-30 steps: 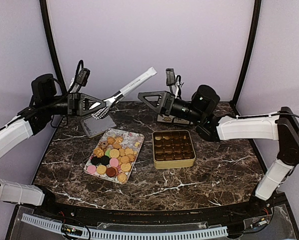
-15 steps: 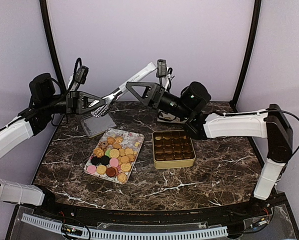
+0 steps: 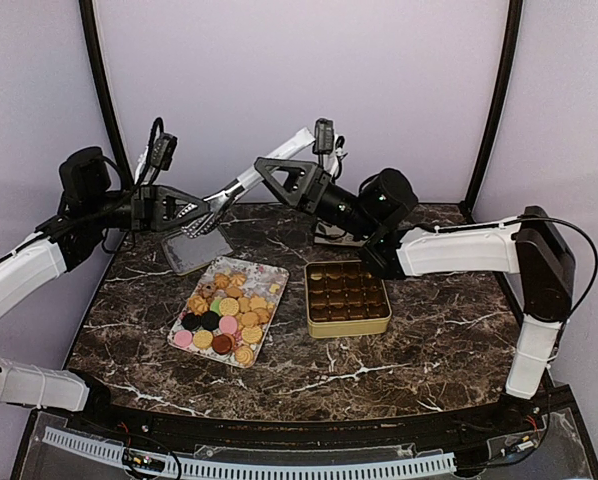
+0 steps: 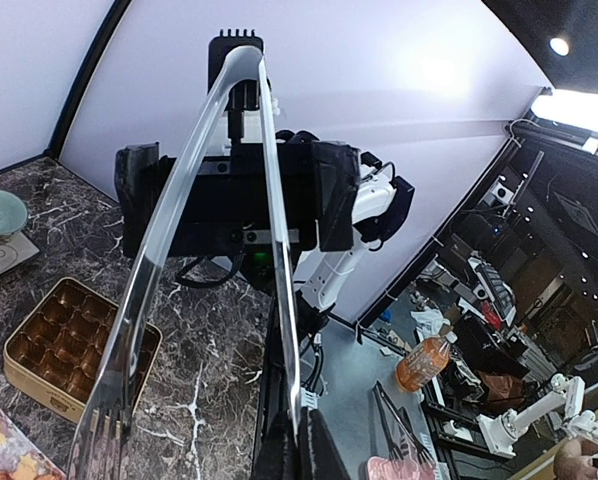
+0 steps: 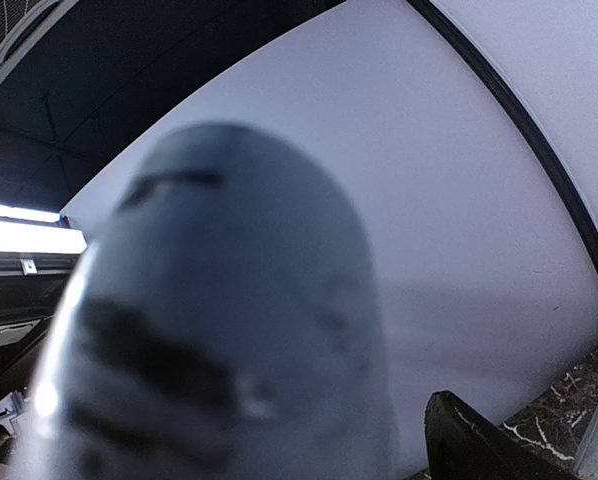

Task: Pack the cookies
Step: Pass from the left arm to the right

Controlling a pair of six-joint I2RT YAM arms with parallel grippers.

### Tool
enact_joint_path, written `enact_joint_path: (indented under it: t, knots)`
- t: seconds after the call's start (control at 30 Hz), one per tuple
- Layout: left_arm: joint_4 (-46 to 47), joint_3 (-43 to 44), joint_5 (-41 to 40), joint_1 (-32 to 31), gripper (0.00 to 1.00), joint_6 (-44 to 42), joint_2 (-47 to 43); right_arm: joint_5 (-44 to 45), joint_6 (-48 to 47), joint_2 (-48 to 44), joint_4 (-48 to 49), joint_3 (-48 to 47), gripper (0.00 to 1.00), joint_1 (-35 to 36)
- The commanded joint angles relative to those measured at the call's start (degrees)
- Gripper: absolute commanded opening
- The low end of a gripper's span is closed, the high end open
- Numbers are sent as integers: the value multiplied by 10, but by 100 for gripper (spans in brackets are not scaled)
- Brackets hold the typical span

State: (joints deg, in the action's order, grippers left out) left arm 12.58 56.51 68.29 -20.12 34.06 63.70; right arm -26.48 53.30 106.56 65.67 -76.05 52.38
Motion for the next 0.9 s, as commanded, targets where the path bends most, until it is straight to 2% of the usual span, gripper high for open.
enact_joint_path:
  t: [0.0,0.23,0.43,0.53,0.87]
  knots:
    - [-20,10,34,-2,0,-45,-18,-24,35,-21,46,32,95,-23]
    - [-55,21,48,-3,0,-86,-17,-72,38,-24,14,30,96,-34]
    - [-108,29,57,-3,0,-140,-16,-160,37,16,-56,-53,94,-26]
    - [-117,33,59,-3,0,-150,-16,-181,22,33,-99,-75,90,-17]
    - [-150,51,60,-2,0,-178,-11,-190,4,17,-110,-56,79,-17]
